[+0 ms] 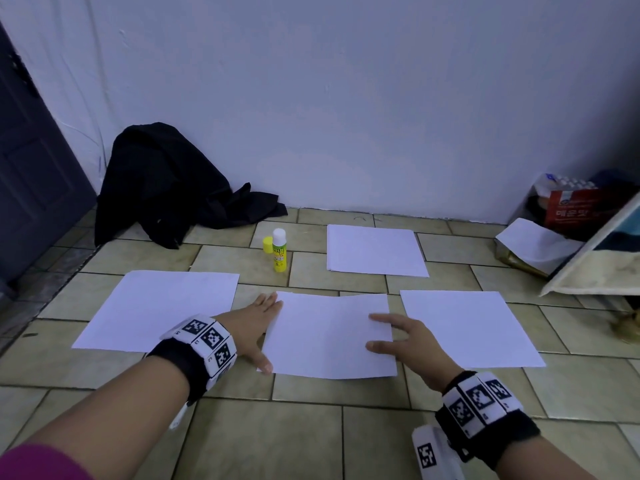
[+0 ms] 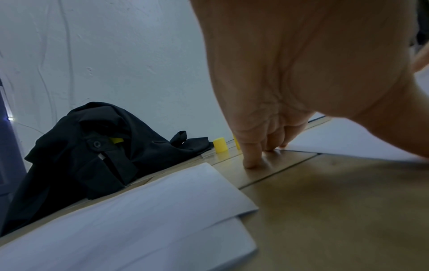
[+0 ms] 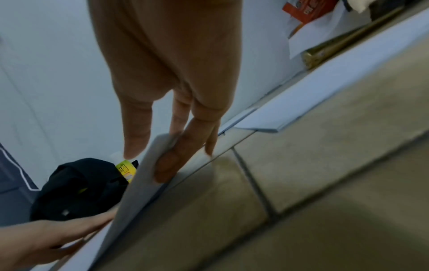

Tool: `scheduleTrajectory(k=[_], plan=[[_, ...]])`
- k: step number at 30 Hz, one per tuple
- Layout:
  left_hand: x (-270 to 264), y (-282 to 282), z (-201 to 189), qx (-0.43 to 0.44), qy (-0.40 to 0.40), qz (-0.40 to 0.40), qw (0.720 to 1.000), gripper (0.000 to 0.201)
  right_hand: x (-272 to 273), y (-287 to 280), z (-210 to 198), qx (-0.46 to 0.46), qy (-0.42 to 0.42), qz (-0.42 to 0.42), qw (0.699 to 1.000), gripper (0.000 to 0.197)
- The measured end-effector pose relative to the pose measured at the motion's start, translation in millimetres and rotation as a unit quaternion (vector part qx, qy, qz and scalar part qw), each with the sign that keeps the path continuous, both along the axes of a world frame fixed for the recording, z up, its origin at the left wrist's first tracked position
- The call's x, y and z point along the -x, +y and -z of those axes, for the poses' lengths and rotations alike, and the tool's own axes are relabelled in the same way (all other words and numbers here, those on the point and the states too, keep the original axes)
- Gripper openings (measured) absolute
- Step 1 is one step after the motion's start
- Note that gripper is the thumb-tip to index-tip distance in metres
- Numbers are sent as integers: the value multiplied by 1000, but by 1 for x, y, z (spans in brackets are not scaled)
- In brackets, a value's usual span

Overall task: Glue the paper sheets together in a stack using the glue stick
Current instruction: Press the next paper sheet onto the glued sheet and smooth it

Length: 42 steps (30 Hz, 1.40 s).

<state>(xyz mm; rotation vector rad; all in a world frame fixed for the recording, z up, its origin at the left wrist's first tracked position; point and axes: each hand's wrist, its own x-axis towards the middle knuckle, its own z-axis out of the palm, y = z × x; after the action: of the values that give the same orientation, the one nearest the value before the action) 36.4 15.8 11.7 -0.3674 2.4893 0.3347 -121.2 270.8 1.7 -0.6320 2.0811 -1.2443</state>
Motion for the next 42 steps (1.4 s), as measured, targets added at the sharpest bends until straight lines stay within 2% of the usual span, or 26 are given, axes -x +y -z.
scheduleTrajectory(k=[1,3,6,10,16,19,24,28,35,42], plan=[[0,0,0,2,-2,1,1000,125,-1,1,3,-2,-19,-10,1000,42],[0,1,1,7,-7,1,1000,125,-2,1,4,-15,-11,-31,999,34],[2,5,-1,7,-9,-5,1000,118,5,0,-8,-36,56,-40,997,37],[6,9,-2,20,-14,-3,1000,109,26,6,-33,-14,122,-16,992,41],[11,12,-4,32,-40,-9,999,111,74,11,-60,73,116,55,989,44],[16,15,-8,42,-59,-10,997,112,104,0,-60,77,128,85,985,44],[22,20,-10,66,-86,-16,994,114,150,-27,-49,14,159,104,982,45],[23,21,-10,68,-87,-20,994,114,172,-44,-40,-48,153,97,982,43],[23,18,-4,54,-82,-38,994,116,189,-63,-16,-149,164,89,971,43],[23,16,-1,37,-78,-43,995,117,197,-78,-1,-227,214,59,948,46]])
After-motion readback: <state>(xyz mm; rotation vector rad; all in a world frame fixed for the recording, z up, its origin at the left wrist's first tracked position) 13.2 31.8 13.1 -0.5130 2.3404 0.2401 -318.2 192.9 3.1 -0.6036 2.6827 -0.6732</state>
